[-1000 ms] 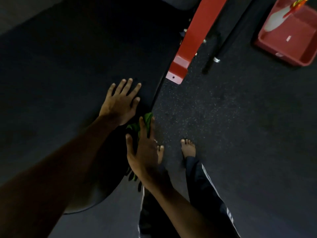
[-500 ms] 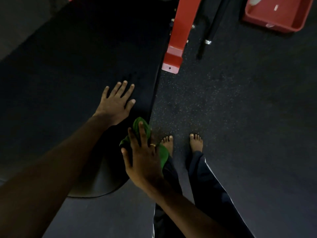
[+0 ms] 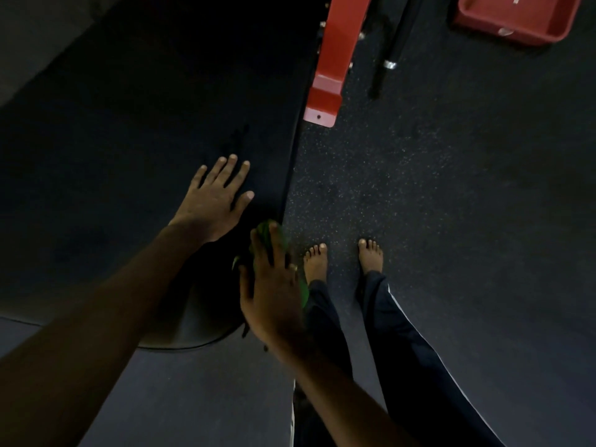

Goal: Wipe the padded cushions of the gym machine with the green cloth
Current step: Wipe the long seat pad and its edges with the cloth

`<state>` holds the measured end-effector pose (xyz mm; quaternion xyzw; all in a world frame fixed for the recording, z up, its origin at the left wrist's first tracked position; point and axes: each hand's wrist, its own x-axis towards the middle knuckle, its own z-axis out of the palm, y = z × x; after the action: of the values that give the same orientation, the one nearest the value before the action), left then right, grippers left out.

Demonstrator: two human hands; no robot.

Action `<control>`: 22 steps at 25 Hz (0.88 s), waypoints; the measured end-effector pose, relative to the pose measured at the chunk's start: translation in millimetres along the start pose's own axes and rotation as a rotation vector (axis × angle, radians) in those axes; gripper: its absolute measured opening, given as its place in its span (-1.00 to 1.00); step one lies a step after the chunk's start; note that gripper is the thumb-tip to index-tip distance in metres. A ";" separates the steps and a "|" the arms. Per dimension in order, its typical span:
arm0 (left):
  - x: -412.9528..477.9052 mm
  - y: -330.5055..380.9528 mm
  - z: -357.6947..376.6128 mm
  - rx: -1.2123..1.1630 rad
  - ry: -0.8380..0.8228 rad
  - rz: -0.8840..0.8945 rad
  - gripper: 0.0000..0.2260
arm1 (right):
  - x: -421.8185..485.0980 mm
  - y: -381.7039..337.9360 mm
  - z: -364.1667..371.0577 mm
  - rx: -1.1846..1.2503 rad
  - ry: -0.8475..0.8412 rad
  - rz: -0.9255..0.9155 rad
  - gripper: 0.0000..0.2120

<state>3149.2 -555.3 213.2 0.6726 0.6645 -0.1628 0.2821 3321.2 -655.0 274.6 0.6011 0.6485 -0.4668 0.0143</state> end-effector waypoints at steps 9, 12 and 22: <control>-12.3 17.5 8.6 -0.050 0.129 -0.239 -0.46 | 173.7 6.2 -31.2 -0.320 0.047 -0.070 -0.50; -14.5 23.1 12.7 -0.027 0.144 -0.272 -0.45 | 195.1 13.4 -41.9 -0.466 -0.007 -0.296 -0.47; -11.5 23.7 6.5 -0.047 0.121 -0.294 -0.47 | 197.4 11.9 -44.3 -0.455 0.079 -0.318 -0.53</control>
<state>3172.8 -567.3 218.8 0.5700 0.7750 -0.1462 0.2304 3300.0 -478.0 178.1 0.4908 0.8228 -0.2821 0.0502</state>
